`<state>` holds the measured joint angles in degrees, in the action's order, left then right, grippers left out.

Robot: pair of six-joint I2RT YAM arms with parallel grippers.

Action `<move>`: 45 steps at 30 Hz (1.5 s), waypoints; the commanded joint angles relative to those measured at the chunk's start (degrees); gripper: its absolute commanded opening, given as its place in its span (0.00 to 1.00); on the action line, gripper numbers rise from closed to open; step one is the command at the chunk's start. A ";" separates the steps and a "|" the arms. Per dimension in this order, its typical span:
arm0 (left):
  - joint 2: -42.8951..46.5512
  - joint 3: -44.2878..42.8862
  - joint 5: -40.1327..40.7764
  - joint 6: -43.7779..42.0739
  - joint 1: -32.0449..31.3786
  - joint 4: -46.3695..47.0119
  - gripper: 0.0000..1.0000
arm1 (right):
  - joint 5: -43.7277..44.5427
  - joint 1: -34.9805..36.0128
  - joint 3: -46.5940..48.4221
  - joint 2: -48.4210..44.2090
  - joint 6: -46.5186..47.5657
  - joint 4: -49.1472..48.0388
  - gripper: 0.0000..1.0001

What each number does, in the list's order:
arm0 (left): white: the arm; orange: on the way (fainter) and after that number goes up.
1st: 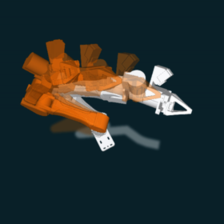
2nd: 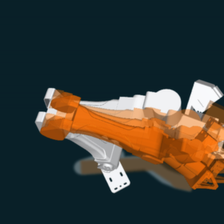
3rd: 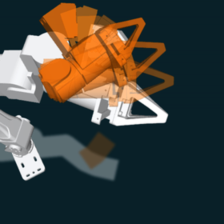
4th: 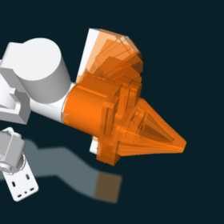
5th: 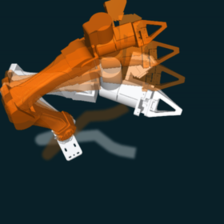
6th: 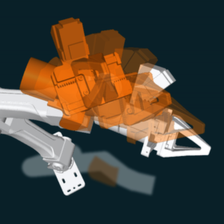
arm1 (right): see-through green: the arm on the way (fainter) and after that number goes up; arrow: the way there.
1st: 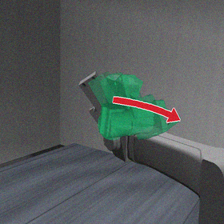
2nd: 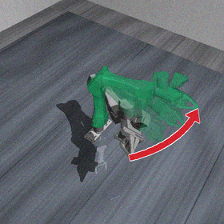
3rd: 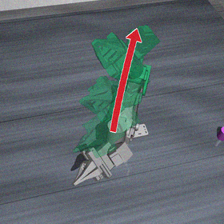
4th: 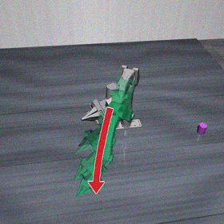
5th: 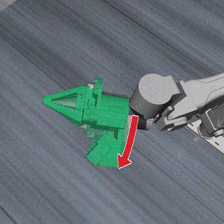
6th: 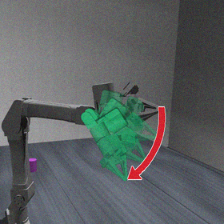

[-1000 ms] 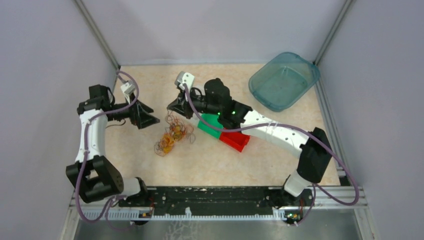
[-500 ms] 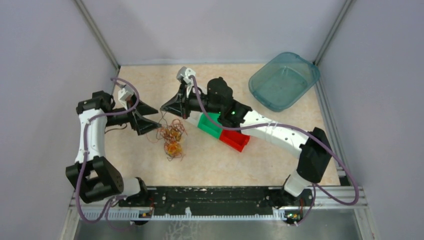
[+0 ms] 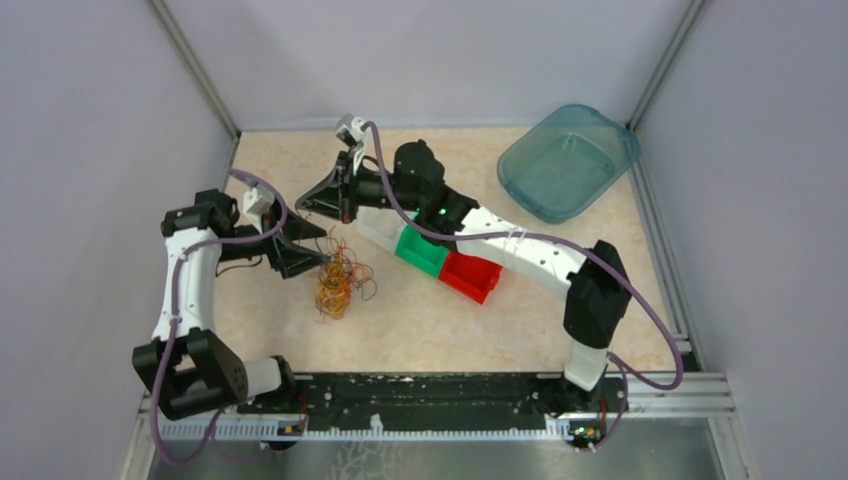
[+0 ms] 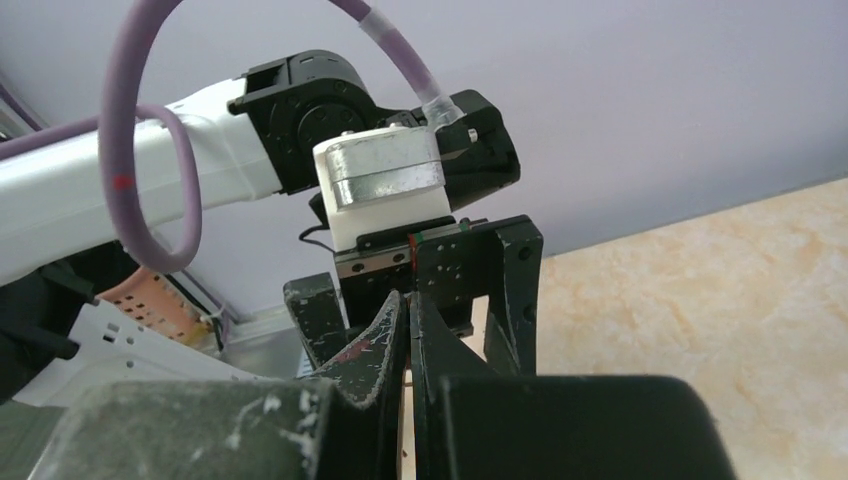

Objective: Untangle the cables
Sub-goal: Untie the cable.

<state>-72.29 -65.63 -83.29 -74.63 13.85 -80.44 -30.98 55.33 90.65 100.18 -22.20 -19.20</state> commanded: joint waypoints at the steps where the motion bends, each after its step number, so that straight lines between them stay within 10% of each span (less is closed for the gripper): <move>1: -0.17 0.13 -3.25 -2.38 -0.40 -0.59 0.75 | -1.49 -0.01 5.35 1.03 -5.14 -7.50 0.00; 16: -2.57 -0.40 -1.84 -2.49 -0.34 -0.59 0.30 | -1.54 -0.05 4.62 -0.73 -8.89 -8.88 0.00; 21: -1.16 -1.43 -2.21 -1.83 -0.38 -0.58 0.00 | -0.56 -0.05 -2.46 -2.77 -8.70 -10.75 0.00; 24: -0.62 -1.05 -1.86 -1.70 -0.35 -0.59 0.00 | 0.07 -0.03 -4.36 -3.75 -7.92 -9.82 0.01; 30: -0.10 -2.85 -2.82 0.41 -0.40 -0.57 0.00 | 1.26 -0.66 -9.44 -7.34 -3.16 -6.16 0.51; 38: 0.37 -6.16 -5.35 8.43 -0.39 3.04 0.00 | 5.71 -1.52 -27.32 -15.07 2.58 -13.21 0.60; 45: 2.16 -6.76 -7.15 16.34 -0.40 8.37 0.00 | 1.75 -1.08 -23.27 -11.03 3.14 -12.89 0.61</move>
<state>-71.99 -70.39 -86.54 -62.89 13.63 -75.96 -27.09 54.11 63.00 87.57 -20.97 -28.03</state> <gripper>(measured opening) 0.014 0.608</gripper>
